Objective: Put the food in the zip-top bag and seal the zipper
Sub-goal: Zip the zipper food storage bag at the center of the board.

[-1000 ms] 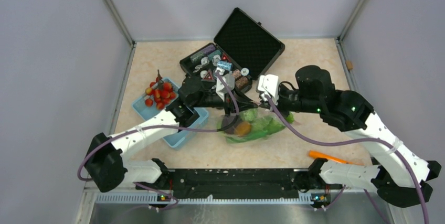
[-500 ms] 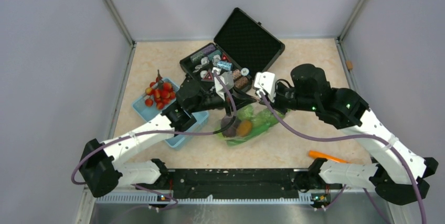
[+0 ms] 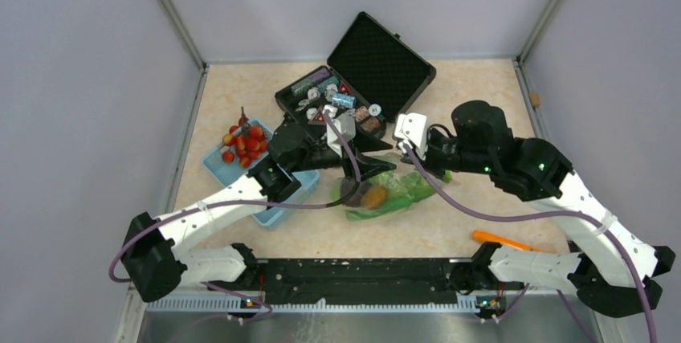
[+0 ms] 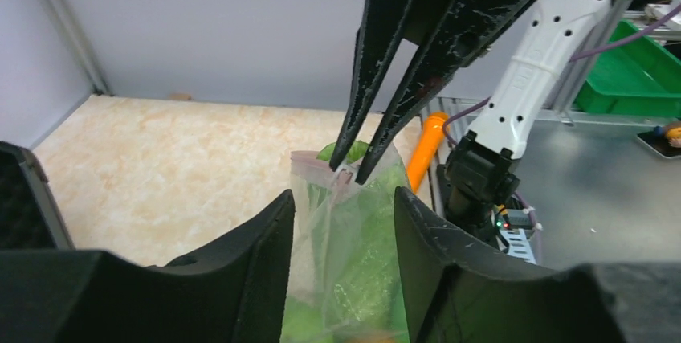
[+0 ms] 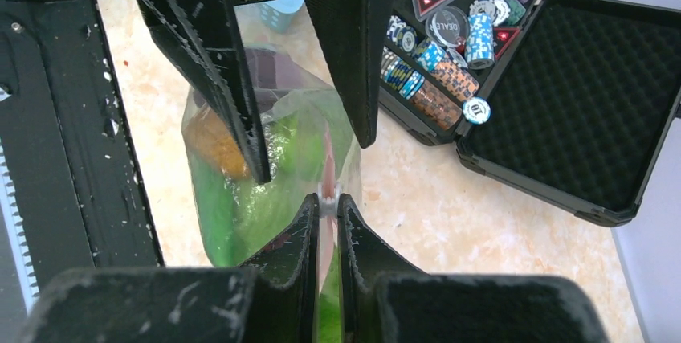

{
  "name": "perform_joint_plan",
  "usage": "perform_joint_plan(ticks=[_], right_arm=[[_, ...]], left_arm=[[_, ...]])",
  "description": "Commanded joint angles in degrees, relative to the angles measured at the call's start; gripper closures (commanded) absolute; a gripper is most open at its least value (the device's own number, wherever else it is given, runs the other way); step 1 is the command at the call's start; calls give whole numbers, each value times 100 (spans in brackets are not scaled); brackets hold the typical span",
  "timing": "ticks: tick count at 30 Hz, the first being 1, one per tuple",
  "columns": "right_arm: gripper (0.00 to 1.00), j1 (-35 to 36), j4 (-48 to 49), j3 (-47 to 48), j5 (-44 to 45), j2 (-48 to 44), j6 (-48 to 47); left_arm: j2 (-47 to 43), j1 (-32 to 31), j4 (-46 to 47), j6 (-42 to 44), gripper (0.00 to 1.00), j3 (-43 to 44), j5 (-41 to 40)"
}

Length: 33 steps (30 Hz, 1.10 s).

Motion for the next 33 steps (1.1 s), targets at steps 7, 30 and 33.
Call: perform_joint_plan(ticks=[7,30,33], right_arm=[[100,43,93,148,-228,-211,83],[100,40,434,-41,-105,-487,166],[100,40,155,57,-79,-389,166]], left_arm=[[91,-6,560,-302,67,271,892],[336,-19,-616,544,100,572,327],[214,-74,-1058,981,100,558,-268]])
